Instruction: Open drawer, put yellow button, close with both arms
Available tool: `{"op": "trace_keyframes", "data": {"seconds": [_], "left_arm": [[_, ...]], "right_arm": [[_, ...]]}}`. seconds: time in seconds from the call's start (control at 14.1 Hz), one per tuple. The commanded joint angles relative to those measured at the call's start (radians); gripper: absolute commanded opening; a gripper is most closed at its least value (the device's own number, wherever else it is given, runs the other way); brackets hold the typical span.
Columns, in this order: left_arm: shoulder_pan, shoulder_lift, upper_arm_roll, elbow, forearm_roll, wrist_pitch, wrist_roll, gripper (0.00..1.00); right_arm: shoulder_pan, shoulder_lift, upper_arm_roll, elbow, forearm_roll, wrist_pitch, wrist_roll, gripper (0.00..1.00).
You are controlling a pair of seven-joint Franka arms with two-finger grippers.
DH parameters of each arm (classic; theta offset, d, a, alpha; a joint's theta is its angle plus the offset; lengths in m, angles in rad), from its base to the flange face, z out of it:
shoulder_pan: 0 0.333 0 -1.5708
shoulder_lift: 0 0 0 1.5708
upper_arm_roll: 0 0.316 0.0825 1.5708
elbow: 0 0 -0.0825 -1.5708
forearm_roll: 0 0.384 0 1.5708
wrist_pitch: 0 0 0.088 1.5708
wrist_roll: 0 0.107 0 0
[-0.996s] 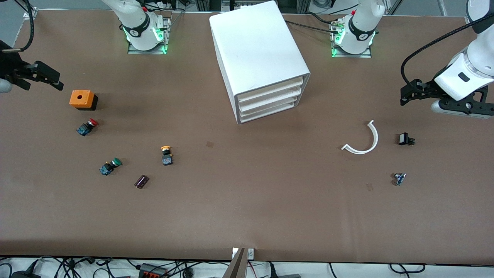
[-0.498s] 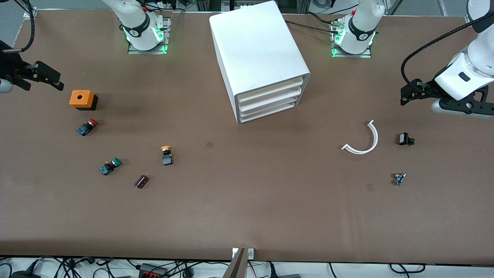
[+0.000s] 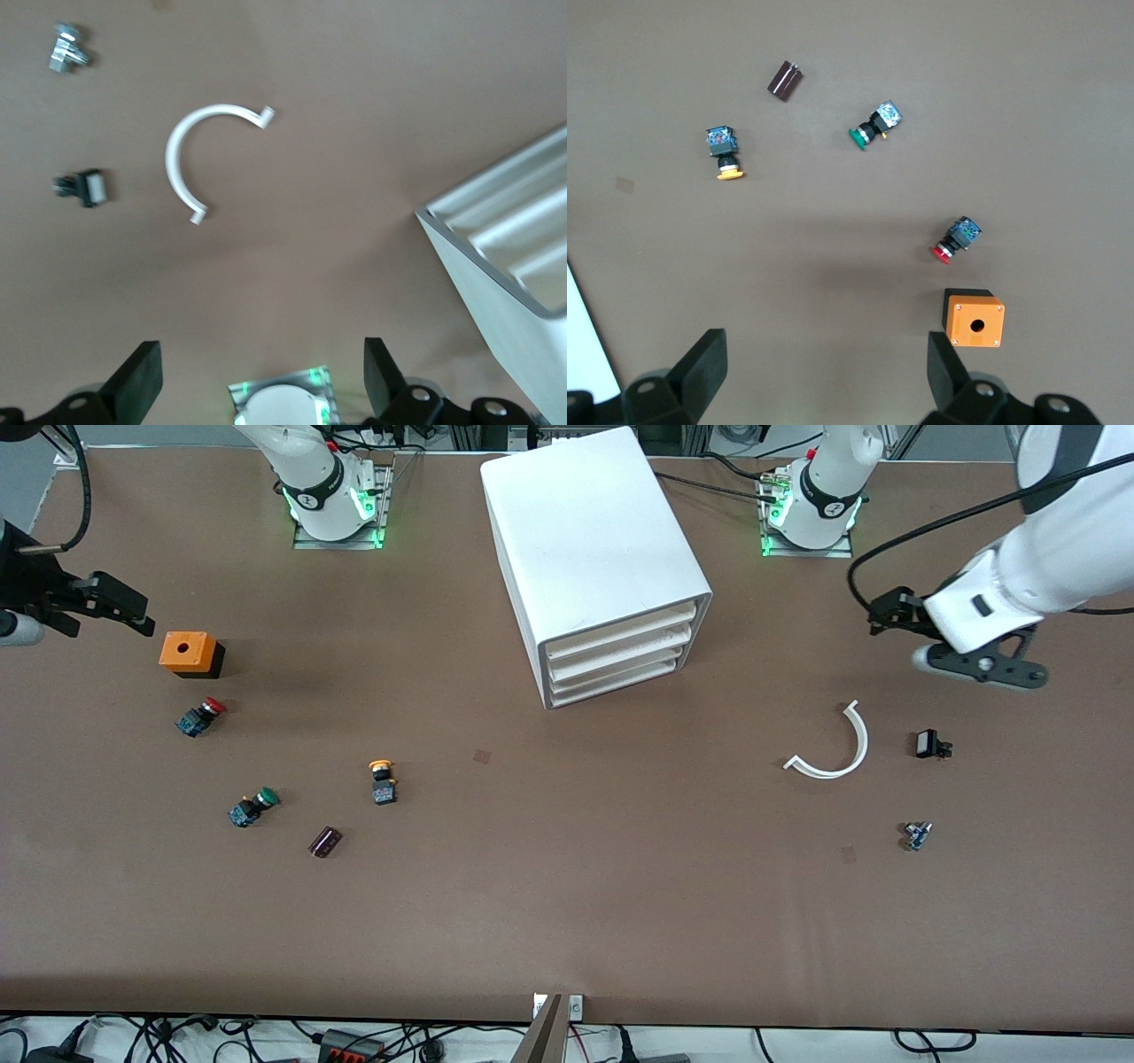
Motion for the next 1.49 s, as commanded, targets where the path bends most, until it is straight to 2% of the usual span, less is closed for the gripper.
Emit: {"op": "trace_keyframes", "data": {"seconds": [0.0, 0.14, 0.28, 0.5, 0.71, 0.92, 1.0, 1.28, 1.42], "left_arm": [[-0.011, 0.056, 0.002, 0.029, -0.12, -0.09, 0.015, 1.0], [-0.016, 0.132, 0.002, 0.027, -0.257, -0.124, 0.018, 1.0], [-0.021, 0.206, 0.002, 0.026, -0.387, -0.102, 0.049, 1.0], [-0.015, 0.283, 0.002, -0.017, -0.606, -0.003, 0.263, 1.0], [-0.019, 0.286, 0.002, -0.164, -0.806, 0.122, 0.469, 1.0], [-0.028, 0.294, 0.001, -0.294, -0.981, 0.19, 0.642, 1.0], [-0.037, 0.306, 0.001, -0.314, -1.015, 0.189, 0.679, 1.0], [-0.045, 0.346, -0.041, -0.336, -1.029, 0.143, 0.707, 0.75], [-0.045, 0.364, -0.058, -0.338, -1.037, 0.142, 0.718, 0.73]], "right_arm": [[0.019, 0.019, 0.001, -0.012, 0.0, 0.021, -0.014, 1.0], [0.033, 0.056, 0.001, -0.012, 0.0, 0.035, -0.014, 1.0], [0.05, 0.109, 0.001, -0.012, 0.003, 0.057, -0.013, 1.0], [0.106, 0.21, 0.001, -0.012, 0.006, 0.11, -0.013, 1.0], [0.16, 0.31, 0.001, -0.012, 0.009, 0.225, 0.001, 1.0], [0.205, 0.392, 0.001, -0.003, 0.059, 0.363, 0.006, 1.0], [0.215, 0.425, 0.001, 0.009, 0.063, 0.394, 0.016, 1.0], [0.255, 0.542, 0.001, 0.031, 0.064, 0.497, 0.024, 1.0], [0.258, 0.586, 0.001, 0.039, 0.064, 0.523, 0.029, 1.0]]}}
